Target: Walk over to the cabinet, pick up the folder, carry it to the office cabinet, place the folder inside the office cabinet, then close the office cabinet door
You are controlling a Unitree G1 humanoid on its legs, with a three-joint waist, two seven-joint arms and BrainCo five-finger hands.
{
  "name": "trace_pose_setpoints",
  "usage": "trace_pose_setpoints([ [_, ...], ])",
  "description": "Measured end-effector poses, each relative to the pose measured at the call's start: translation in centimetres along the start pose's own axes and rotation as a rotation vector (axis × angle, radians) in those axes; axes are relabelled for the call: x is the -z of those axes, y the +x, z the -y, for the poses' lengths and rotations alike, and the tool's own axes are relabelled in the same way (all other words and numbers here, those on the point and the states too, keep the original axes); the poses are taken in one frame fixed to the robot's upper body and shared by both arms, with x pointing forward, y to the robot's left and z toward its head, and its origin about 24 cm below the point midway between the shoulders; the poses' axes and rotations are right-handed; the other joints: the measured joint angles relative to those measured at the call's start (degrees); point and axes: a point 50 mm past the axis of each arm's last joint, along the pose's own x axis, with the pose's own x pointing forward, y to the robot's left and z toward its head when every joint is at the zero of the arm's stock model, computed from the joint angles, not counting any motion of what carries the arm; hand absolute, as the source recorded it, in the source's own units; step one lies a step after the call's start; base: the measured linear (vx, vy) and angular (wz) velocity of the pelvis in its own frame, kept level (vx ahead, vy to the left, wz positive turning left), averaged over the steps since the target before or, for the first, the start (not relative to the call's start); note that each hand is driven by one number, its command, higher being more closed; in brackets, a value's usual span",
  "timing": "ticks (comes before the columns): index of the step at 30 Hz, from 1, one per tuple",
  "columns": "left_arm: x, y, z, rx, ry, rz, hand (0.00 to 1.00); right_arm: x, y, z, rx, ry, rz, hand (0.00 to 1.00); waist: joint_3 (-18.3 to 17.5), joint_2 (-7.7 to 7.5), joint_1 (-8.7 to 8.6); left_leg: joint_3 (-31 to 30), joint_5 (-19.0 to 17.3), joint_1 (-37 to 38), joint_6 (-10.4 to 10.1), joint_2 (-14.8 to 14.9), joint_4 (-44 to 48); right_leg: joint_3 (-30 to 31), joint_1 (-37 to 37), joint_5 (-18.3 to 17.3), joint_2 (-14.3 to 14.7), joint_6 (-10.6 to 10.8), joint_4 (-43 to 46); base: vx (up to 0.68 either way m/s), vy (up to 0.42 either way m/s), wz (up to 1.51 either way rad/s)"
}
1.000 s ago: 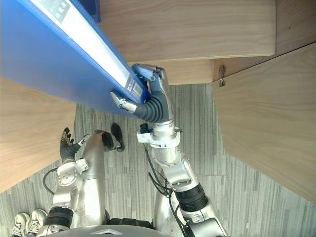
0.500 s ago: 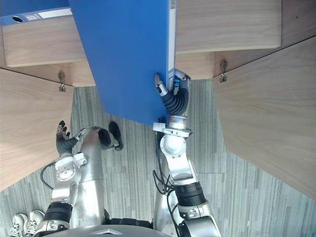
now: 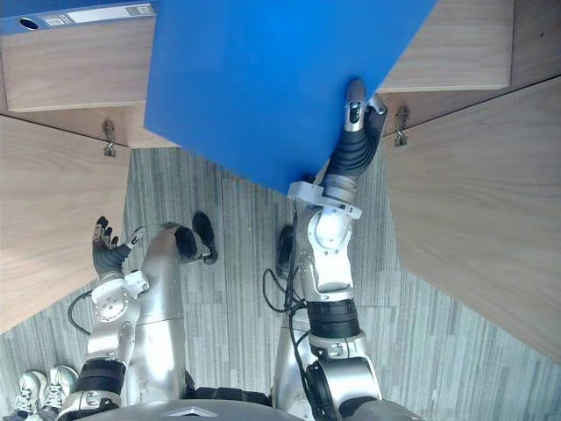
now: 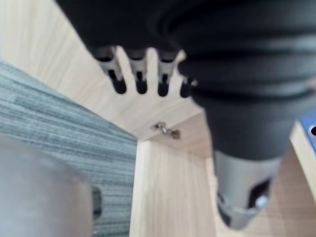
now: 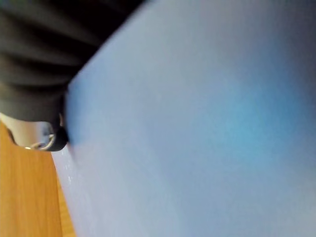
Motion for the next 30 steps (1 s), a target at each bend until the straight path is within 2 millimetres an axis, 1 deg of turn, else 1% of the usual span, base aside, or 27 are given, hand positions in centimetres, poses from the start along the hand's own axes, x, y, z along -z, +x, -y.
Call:
trace_pose_setpoints([
  [1, 0.1, 0.0, -0.1, 0.000, -0.001, -0.003, 0.00, -0.1, 0.4, 0.0, 0.009, 0.024, 0.003, 1.00, 0.0, 0.00, -0.03, -0.2, 0.2, 0.0, -0.1, -0.3, -0.3, -0.2, 0.1, 0.0, -0.3, 0.0, -0.1, -0.03, -0.035, 0.14],
  [3, 0.2, 0.0, -0.2, -0.009, -0.011, -0.010, 0.00, 0.5, 1.6, -0.1, 0.022, 0.066, -0.015, 1.00, 0.0, -0.02, -0.09, -1.2, 0.9, 0.0, -0.3, -0.5, -1.2, -1.5, 0.8, 0.4, -0.4, -0.6, -1.2, -0.05, -0.051, 0.12],
  [4, 0.1, 0.0, -0.2, -0.009, -0.014, -0.011, 0.00, 0.5, 2.0, -0.1, 0.027, 0.076, -0.017, 1.00, -0.1, -0.17, 0.06, -1.2, 1.1, -0.1, -0.3, -0.6, -1.6, -1.7, 0.8, 0.5, -0.4, -0.7, -1.4, -0.05, -0.065, 0.11],
  [6, 0.2, 0.0, -0.3, -0.013, -0.028, -0.018, 0.00, 0.6, 3.6, -0.3, 0.030, 0.122, -0.026, 1.00, -0.2, -0.23, 0.71, -1.5, 2.0, -0.4, -0.3, -0.8, -2.6, -2.2, 0.6, 0.7, -0.6, -0.9, -1.8, -0.04, -0.068, 0.14],
  [8, 0.3, 0.0, -0.3, -0.016, -0.041, -0.025, 0.00, 0.6, 4.7, -0.3, 0.046, 0.155, -0.031, 1.00, -0.2, -0.22, 0.92, -1.9, 2.5, -0.9, -0.5, -1.1, -3.0, -2.6, 0.3, 0.7, -0.8, -1.1, -1.9, -0.03, -0.053, 0.16],
  [10, 0.3, 0.0, -0.3, -0.018, -0.060, -0.032, 0.00, 0.3, 6.2, -0.2, 0.066, 0.196, -0.029, 1.00, -0.2, -0.21, 1.16, -2.5, 3.4, -1.6, -0.8, -1.7, -3.9, -3.3, -0.2, 0.7, -1.3, -1.2, -2.0, -0.03, -0.061, 0.20],
  [13, 0.3, 0.0, -0.4, -0.025, -0.079, -0.033, 0.00, -0.3, 7.8, -0.4, 0.089, 0.258, -0.019, 1.00, -0.3, -0.20, 1.34, -3.2, 4.0, -3.3, -1.0, -2.0, -4.0, -4.1, -1.5, 0.6, -1.6, -1.5, -1.7, -0.03, -0.042, 0.11],
  [14, 0.3, 0.0, -0.4, -0.028, -0.084, -0.032, 0.00, -0.3, 8.1, -0.3, 0.103, 0.271, -0.022, 1.00, -0.3, -0.20, 1.36, -3.3, 4.2, -3.5, -1.1, -2.1, -4.0, -4.2, -1.6, 0.5, -1.7, -1.6, -1.6, -0.03, -0.039, 0.12],
  [16, 0.1, 0.0, -0.4, -0.029, -0.103, -0.029, 0.00, -0.4, 8.9, 0.1, 0.165, 0.327, -0.028, 1.00, -0.3, -0.19, 2.00, -3.9, 4.4, -4.2, -1.4, -2.3, -4.0, -4.6, -2.1, 0.3, -1.8, -1.9, -1.2, -0.04, -0.046, 0.09],
  [20, -0.2, 0.1, -0.5, -0.038, -0.117, -0.006, 0.00, -0.7, 10.1, 0.7, 0.248, 0.414, -0.028, 1.00, -0.3, -0.21, 2.26, -4.8, 5.2, -5.6, -1.5, -2.7, -4.2, -5.8, -3.1, 0.0, -2.4, -2.6, -0.6, -0.04, -0.045, 0.15],
  [25, -0.7, 0.1, -0.3, -0.035, -0.141, 0.010, 0.00, -2.5, 11.6, 0.9, 0.337, 0.548, 0.028, 1.00, -0.4, -0.21, 2.55, -6.0, 7.1, -7.6, -2.2, -4.2, -5.4, -7.2, -4.8, -0.4, -3.6, -3.4, 0.3, -0.04, -0.042, 0.20],
  [30, -0.8, 0.1, -0.1, -0.034, -0.151, 0.013, 0.00, -3.5, 12.8, 1.1, 0.407, 0.622, 0.058, 1.00, -0.4, -0.21, 3.07, -6.5, 8.1, -8.3, -2.9, -4.6, -6.4, -8.0, -5.5, -0.4, -3.9, -4.1, 0.5, -0.04, -0.035, 0.11],
])
